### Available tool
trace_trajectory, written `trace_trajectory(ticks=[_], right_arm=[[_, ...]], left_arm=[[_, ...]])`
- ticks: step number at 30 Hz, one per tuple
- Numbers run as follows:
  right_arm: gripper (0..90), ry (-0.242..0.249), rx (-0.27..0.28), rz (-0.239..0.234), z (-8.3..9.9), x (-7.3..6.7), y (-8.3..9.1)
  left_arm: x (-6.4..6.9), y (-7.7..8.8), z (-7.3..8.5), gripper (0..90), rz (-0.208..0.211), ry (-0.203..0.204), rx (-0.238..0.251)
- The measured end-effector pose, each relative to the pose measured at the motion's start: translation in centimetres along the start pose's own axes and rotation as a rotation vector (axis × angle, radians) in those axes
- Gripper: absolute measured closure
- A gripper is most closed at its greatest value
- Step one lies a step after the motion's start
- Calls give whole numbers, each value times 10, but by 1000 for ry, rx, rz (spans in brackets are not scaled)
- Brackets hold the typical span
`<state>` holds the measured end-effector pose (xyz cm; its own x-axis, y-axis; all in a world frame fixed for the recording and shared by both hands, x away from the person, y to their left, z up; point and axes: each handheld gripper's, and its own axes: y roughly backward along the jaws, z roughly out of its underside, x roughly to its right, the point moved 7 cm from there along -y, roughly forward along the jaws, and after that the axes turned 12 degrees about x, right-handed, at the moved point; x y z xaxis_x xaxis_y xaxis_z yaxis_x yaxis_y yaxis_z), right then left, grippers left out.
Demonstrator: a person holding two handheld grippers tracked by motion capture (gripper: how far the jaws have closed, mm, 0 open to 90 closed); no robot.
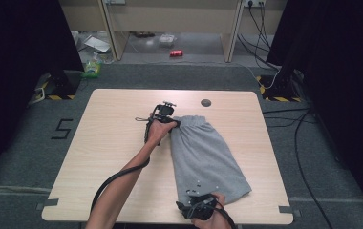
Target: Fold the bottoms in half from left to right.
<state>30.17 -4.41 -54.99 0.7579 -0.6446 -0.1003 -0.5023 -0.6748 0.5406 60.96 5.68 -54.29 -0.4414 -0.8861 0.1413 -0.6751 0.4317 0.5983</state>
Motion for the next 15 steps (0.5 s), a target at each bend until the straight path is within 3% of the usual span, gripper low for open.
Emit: trace_trajectory(ticks=[4,6,11,15], right_arm=[[473,76,-44,10,5,-10,-8],[593,137,-53,43,5,-9,-8],[844,142,-35,34,4,-3,-9],[871,117,-23,-13,-3,-5,-20]], left_arm=[[0,0,0,611,-1,-9,1],[0,0,0,613,0,-13,1],[2,0,-2,652,-2,-51,-1],[-3,1,-3,673,8,-65,4]])
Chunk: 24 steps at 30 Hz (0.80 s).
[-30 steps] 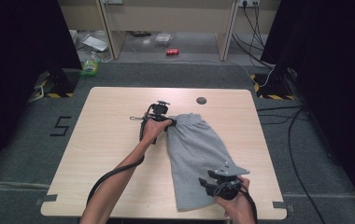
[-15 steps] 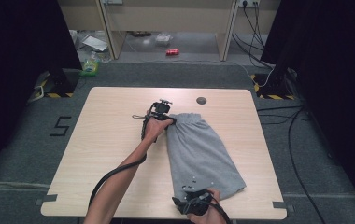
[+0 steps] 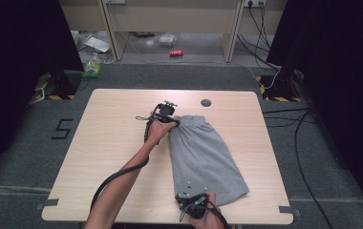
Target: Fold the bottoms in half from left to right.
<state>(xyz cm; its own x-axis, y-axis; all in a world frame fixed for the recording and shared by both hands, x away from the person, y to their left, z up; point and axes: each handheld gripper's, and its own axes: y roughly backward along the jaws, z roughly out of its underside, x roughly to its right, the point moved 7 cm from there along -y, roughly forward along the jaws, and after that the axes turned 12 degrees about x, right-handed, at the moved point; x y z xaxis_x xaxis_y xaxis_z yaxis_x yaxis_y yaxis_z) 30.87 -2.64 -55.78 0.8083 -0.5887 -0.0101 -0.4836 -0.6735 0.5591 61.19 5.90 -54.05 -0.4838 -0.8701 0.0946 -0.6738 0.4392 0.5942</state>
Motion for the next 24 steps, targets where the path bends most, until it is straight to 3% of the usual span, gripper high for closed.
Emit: trace_trajectory(ticks=[4,9,13,16,17,19,21,24], right_arm=[[876,2,5,-67,-14,-14,-20],[877,36,19,-146,-38,-41,-50],[877,61,43,-182,-57,-56,-68],[876,58,51,-201,-65,-64,-78],[870,54,52,-209,-66,-66,-82],[807,-2,51,-231,-66,-69,-87],[740,-40,58,-254,-66,-71,-90],[703,-46,63,-244,-68,-71,-86]], left_arm=[[-11,5,1,682,6,-18,-8],[-32,18,6,688,8,-47,-30],[-53,29,11,691,-9,-42,-28],[-66,34,14,692,-14,-5,-18],[-69,35,15,690,-7,12,-13],[-71,35,17,673,6,36,-8],[-71,35,17,664,5,37,-6],[-69,34,18,656,-3,26,-9]])
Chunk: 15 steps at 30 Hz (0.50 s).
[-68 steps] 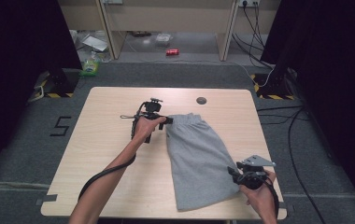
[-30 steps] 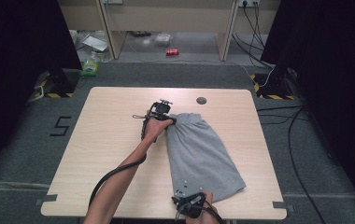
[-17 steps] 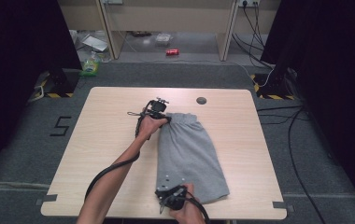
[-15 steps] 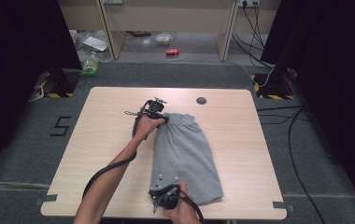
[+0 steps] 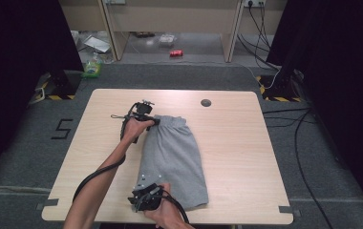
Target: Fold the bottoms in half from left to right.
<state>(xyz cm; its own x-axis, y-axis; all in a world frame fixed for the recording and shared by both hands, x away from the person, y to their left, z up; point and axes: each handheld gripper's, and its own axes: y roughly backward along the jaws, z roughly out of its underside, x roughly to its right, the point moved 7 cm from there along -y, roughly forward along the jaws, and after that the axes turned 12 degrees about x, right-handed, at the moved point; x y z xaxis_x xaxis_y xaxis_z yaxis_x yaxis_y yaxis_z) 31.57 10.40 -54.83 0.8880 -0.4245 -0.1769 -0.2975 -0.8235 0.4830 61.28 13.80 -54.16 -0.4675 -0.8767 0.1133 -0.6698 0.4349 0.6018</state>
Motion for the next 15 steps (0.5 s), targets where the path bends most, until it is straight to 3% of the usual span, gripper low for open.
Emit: trace_trajectory(ticks=[2,5,15], right_arm=[[693,15,24,17,-7,5,6],[672,-5,54,41,-18,16,19],[641,-58,93,209,-28,89,59]], left_arm=[[0,-1,0,648,-1,8,-4],[-1,-1,1,637,1,24,2],[-3,-1,4,632,8,56,9]])
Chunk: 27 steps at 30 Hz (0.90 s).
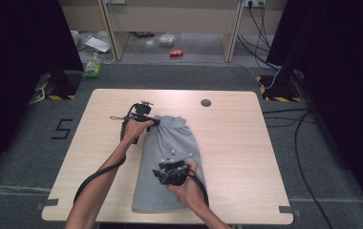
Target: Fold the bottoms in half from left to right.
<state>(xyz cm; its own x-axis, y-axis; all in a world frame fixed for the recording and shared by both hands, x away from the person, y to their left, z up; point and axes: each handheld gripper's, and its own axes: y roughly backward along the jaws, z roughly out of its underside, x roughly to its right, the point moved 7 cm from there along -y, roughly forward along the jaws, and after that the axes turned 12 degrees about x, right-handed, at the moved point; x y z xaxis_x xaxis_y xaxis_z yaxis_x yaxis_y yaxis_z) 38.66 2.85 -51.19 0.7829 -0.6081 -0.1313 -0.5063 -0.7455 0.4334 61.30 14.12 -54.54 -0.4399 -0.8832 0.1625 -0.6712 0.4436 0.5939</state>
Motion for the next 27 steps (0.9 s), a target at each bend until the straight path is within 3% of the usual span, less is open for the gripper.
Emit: trace_trajectory(ticks=[14,19,27], right_arm=[[587,-78,22,188,-13,98,15],[556,-103,27,220,-18,122,15],[485,-131,24,254,-20,146,9]], left_arm=[[-1,-1,2,642,1,34,16],[-1,-1,3,643,4,42,20],[-1,-1,3,642,2,48,19]])
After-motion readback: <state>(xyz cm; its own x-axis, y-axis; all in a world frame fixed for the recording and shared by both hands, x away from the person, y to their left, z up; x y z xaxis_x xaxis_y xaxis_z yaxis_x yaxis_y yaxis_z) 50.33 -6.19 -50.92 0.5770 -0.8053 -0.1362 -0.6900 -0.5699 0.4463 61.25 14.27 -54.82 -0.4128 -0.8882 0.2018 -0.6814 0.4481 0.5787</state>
